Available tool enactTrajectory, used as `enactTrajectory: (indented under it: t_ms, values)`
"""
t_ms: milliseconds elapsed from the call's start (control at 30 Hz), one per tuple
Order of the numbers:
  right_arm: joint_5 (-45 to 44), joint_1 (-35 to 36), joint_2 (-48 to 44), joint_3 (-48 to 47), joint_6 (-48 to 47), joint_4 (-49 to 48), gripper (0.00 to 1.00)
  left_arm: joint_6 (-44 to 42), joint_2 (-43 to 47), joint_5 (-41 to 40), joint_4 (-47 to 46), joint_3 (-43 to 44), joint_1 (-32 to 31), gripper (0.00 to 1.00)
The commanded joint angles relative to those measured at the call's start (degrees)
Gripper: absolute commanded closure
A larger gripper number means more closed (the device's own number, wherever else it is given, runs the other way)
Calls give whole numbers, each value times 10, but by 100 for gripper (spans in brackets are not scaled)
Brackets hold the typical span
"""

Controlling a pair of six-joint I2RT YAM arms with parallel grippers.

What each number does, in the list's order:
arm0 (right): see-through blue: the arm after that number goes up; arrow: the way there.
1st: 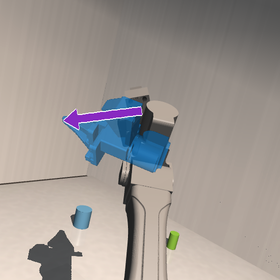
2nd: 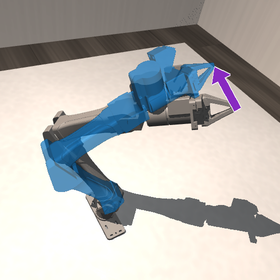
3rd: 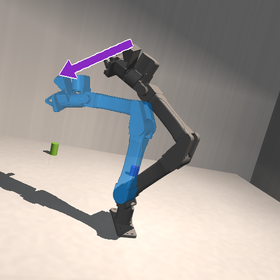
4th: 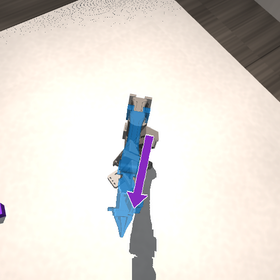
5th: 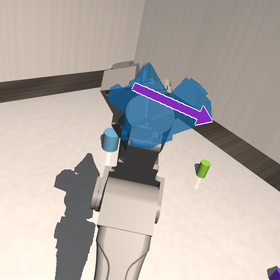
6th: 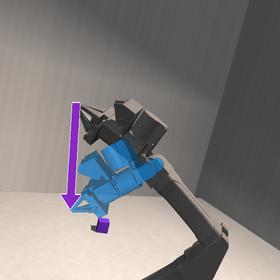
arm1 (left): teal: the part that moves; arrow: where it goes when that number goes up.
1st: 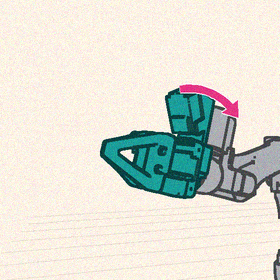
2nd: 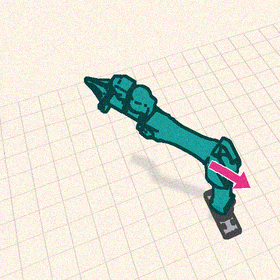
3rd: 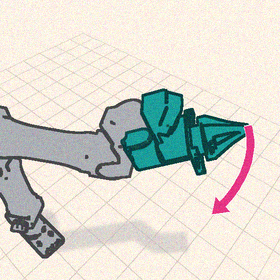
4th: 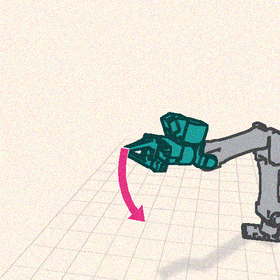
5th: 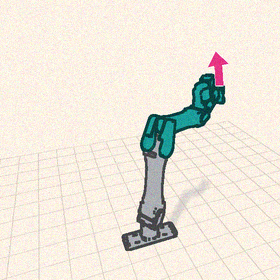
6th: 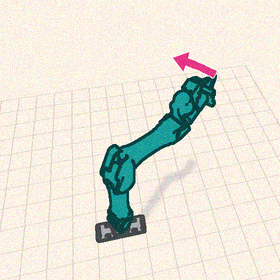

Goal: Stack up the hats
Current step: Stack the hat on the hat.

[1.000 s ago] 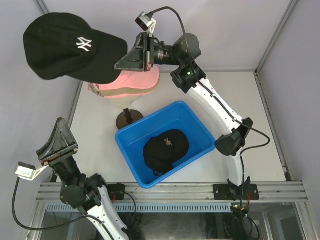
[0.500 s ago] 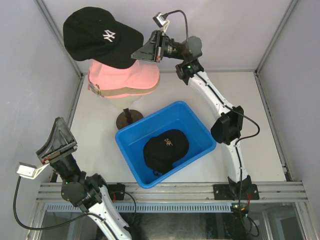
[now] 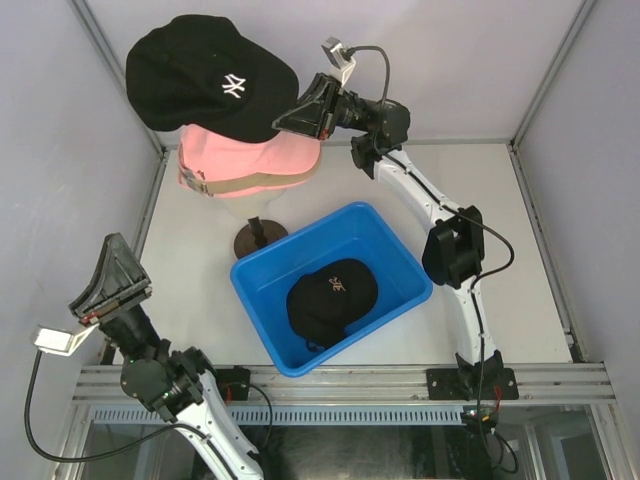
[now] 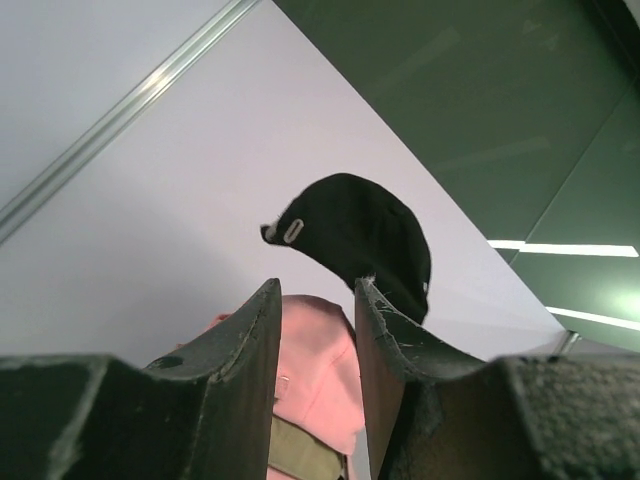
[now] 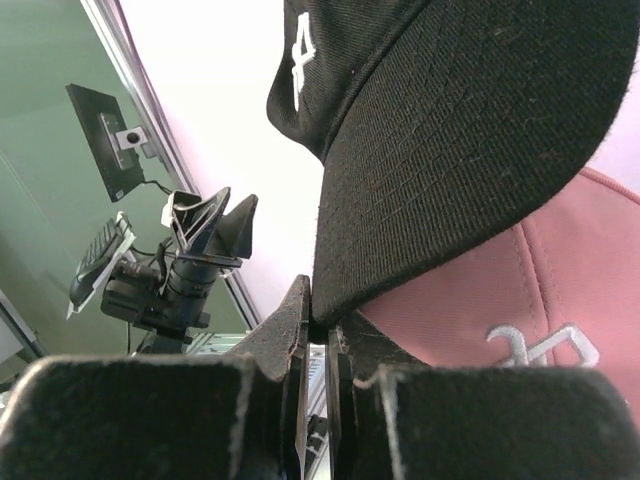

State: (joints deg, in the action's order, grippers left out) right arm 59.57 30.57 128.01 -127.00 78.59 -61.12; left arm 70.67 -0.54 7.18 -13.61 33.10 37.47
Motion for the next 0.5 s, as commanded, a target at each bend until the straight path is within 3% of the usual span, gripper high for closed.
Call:
enactTrajectory:
  t_ms: [0,300,367,467]
  values:
    - [-28,10,-26,-5,-6,-81,100,-36,-32,-12,-13,20,7,61]
    - [-51,28,-72,64,-6,-132,100,-28,-109,-25,-92,27,-8,61]
    - [-56,31,-85,93,-6,-141,100,-43,-147,-23,-119,39,-44,62]
    - [-61,33,-96,114,-6,-156,100,-140,-200,-75,-135,67,-179,62]
